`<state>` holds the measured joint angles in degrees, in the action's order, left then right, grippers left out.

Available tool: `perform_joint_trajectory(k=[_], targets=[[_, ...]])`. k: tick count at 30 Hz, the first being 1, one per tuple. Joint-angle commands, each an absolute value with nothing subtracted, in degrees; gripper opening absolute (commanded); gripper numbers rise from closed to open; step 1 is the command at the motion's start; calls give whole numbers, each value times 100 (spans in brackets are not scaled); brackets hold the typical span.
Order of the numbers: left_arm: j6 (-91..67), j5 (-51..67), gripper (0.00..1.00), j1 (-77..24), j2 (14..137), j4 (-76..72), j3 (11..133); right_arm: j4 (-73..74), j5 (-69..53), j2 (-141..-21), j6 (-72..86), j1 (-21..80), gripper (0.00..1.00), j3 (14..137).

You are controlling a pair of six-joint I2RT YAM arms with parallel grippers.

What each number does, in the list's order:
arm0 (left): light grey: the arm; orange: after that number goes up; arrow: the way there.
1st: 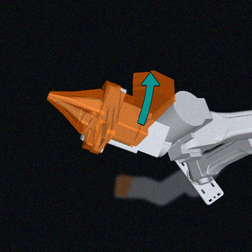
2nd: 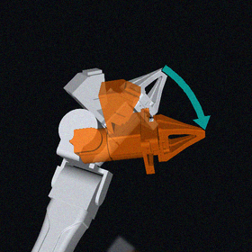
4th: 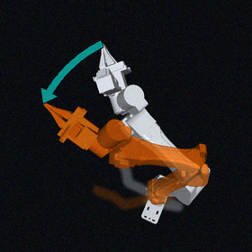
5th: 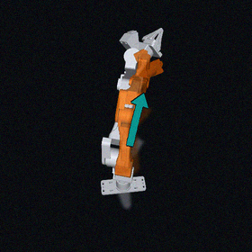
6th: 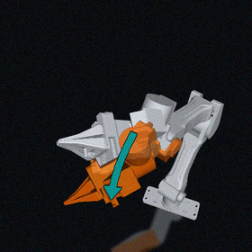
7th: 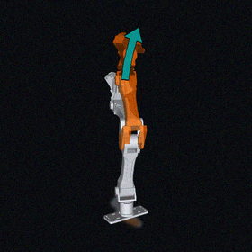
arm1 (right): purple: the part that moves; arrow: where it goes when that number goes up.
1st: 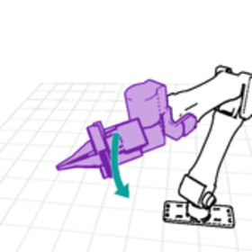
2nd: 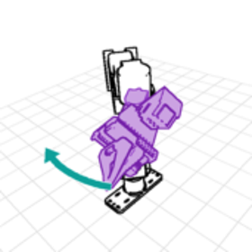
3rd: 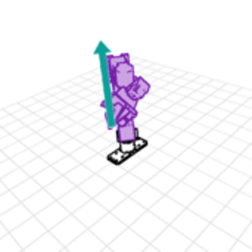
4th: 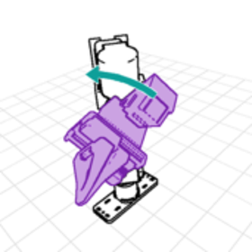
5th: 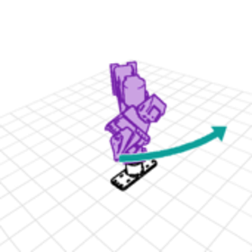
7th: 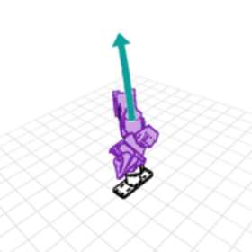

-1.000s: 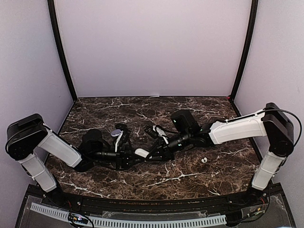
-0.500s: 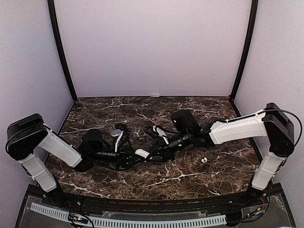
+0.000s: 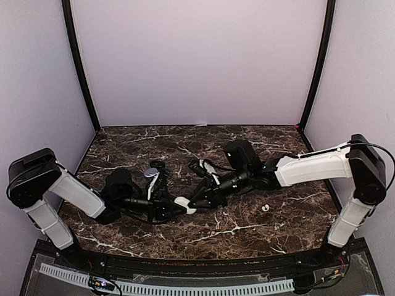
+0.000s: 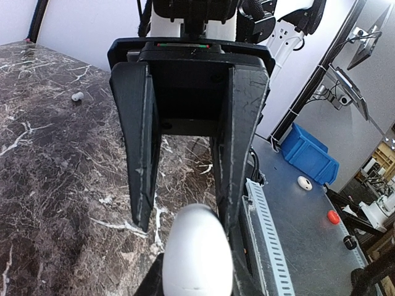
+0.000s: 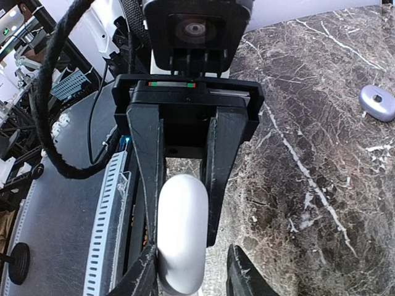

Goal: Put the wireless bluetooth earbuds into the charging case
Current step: Open the charging case.

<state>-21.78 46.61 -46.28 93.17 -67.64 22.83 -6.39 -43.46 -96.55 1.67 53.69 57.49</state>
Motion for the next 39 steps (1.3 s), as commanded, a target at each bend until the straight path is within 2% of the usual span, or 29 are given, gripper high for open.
perform_joint_trajectory(k=[1, 8, 18, 27, 34, 39], targets=[[-2003, 4974, 19, -4658, 9066, -7004, 2173, -638, -3944, -9674, 234, 5335, 34, 5884], [-1853, 5074, 19, -4658, 8970, -7007, 2056, -876, -3446, -9427, 527, 5029, 27, 5583], [-1661, 4765, 19, -4658, 8912, -6929, 1968, -887, -3065, -9016, 457, 4940, 30, 5300], [-795, 4149, 19, -4660, 8610, -6891, 1711, -55, -1341, -7979, 874, 4565, 29, 4738], [-308, 4084, 19, -4658, 8603, -6834, 1790, 1225, 872, -7156, 1880, 4158, 24, 4352], [-300, 4187, 19, -4663, 8642, -6928, 1866, 1647, 1317, -7050, 2371, 3494, 23, 4386]])
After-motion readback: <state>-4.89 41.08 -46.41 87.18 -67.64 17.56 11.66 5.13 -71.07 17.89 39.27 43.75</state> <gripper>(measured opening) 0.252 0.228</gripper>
